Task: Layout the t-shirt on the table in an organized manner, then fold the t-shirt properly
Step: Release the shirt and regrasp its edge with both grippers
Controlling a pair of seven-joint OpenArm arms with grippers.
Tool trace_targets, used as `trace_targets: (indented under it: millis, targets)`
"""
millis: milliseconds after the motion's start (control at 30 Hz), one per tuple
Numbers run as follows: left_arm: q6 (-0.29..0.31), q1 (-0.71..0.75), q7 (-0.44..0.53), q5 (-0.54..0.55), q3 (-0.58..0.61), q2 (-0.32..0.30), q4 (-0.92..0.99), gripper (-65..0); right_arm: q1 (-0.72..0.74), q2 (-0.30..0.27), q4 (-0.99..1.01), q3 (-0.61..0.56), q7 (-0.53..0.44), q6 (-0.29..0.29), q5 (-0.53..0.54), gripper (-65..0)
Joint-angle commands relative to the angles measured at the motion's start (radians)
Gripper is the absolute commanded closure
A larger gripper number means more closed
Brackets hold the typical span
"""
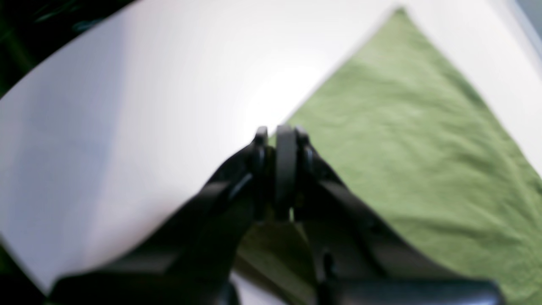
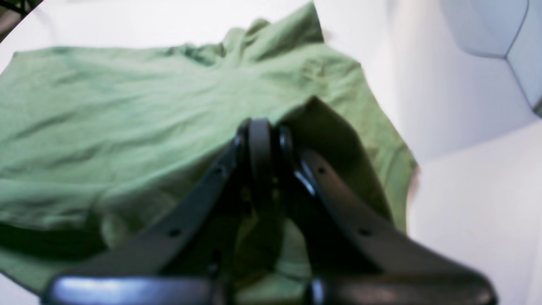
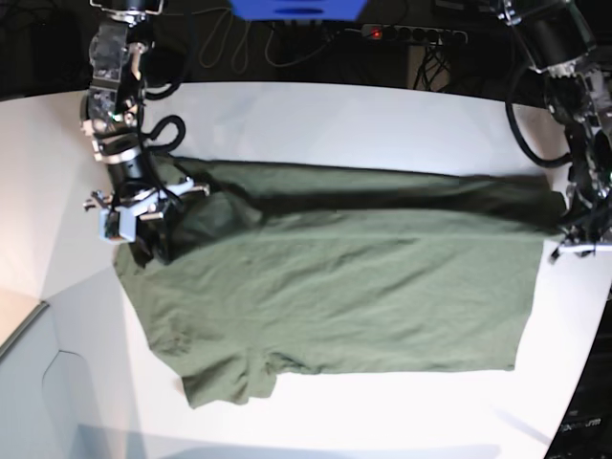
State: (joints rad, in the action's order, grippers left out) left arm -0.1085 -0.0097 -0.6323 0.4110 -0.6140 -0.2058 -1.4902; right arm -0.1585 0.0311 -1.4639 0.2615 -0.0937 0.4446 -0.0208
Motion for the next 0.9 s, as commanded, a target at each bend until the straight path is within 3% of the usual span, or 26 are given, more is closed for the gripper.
trace_targets:
  millis: [0, 233, 400, 867]
  targets:
    - [-0.003, -0.022, 0.022, -0.011, 0.003, -0.017, -0.014, -0.2, 0.021, -0.003, 0.001, 0.002, -0.022, 0.006, 0.014, 0.0]
    - [-0.003, -0.088, 0.022, -0.019, 0.041, -0.024, -0.013, -0.2, 0.126, -0.050, 0.154, 0.000, -0.022, 0.006, 0.014, 0.0]
    - [-0.001, -0.141, 0.022, -0.053, 0.041, -0.025, 0.092, -0.2, 0.188, -0.067, 0.210, 0.000, -0.022, 0.006, 0.014, 0.0]
    - [-0.001, -0.186, 0.025, -0.050, 0.039, -0.025, 0.171, -0.2, 0.210, -0.089, 0.223, -0.121, -0.015, 0.006, 0.014, 0.0]
